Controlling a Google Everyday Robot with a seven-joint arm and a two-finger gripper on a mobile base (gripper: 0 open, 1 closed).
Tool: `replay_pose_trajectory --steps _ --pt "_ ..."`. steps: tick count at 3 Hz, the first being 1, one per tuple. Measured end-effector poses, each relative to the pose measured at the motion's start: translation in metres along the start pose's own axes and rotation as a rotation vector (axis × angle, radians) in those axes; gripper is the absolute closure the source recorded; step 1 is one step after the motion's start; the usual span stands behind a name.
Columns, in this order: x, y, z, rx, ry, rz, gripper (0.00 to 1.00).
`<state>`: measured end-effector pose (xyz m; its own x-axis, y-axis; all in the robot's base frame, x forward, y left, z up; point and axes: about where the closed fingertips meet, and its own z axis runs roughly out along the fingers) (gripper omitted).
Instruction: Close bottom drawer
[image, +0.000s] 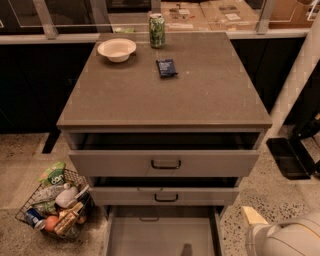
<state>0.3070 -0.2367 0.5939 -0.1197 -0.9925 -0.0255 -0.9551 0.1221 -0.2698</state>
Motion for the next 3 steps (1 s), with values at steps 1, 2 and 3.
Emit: replay_pose_trajectory --steps 1,2,3 --pt "-0.001 0.000 0.000 0.000 -0.003 0.001 0.00" --pt "-0.008 -0.003 0.023 -0.010 -0.035 -0.008 0.00" --pt "0.000 0.003 0.064 -0.052 -0.051 0.013 0.00"
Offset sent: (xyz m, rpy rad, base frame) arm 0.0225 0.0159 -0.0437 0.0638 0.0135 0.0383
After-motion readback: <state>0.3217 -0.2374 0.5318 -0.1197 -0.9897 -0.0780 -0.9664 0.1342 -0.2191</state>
